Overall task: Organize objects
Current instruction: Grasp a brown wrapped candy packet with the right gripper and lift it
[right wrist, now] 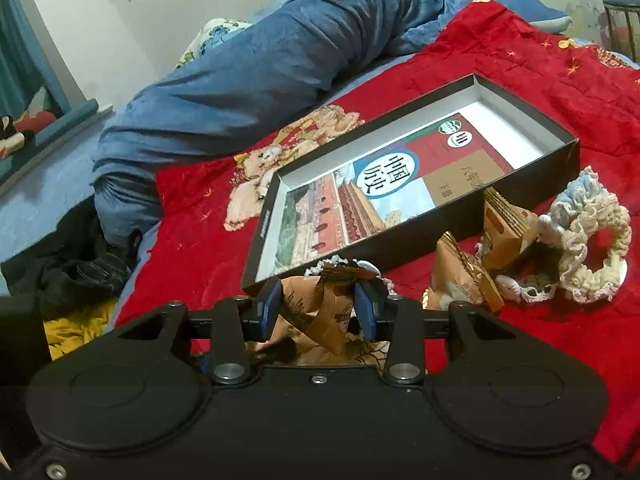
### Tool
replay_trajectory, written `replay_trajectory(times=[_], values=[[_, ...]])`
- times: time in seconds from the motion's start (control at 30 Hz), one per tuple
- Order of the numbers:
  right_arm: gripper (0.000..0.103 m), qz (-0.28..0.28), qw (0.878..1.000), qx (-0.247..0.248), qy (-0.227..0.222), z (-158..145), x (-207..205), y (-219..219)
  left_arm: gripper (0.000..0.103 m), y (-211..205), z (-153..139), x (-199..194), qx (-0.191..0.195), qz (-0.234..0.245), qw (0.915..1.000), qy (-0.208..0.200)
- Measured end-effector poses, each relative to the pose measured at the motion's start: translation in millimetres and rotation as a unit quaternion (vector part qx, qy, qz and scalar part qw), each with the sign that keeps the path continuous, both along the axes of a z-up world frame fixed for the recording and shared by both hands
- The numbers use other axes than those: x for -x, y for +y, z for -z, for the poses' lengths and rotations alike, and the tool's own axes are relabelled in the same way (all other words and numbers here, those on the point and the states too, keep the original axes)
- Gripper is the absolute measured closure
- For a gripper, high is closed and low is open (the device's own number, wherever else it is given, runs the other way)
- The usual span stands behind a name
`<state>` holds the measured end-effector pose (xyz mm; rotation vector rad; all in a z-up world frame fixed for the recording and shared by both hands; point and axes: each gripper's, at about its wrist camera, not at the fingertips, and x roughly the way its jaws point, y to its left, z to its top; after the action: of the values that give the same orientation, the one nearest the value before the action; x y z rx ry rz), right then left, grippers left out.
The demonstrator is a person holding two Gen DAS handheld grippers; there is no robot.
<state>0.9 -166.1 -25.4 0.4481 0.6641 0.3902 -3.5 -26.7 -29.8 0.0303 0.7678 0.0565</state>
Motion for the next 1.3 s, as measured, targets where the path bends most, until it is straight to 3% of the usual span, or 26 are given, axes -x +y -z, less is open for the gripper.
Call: replay_trajectory(times=[0.1,0.27,0.43,0.5,0.8,0.97,1.17,1.3], values=[[0.064,0.002,1.000,-0.011,-0.008,-4,1,-1,0.078,5,-5,5,0.024,-0.004,0.9996,-0.013],[0.064,-0.010,0.999,-0.040,-0.018,-13,4,1,0.082,9,-11,11,0.031,-0.011,0.9989,-0.032],[0.064,-0.009,0.998,-0.060,-0.026,-20,5,-4,0.086,-5,-14,18,-0.002,0.017,0.9983,-0.056],[0.064,0.000,0.996,-0.082,-0.016,-21,4,-14,0.095,-13,-15,22,-0.021,0.031,0.9971,-0.066],[0.064,0.024,0.992,-0.127,0.006,-22,-5,-42,0.101,-21,-18,33,-0.029,0.053,0.9946,-0.084],[0.065,0.030,0.987,-0.157,0.016,-23,-4,-59,0.101,-17,-24,39,-0.012,0.063,0.9941,-0.088],[0.065,0.039,0.988,-0.149,-0.009,-37,3,-70,0.101,-9,-34,37,0.029,0.074,0.9903,-0.113],[0.065,0.043,0.988,-0.149,-0.012,-43,5,-76,0.097,3,-38,29,0.044,0.055,0.9930,-0.095]])
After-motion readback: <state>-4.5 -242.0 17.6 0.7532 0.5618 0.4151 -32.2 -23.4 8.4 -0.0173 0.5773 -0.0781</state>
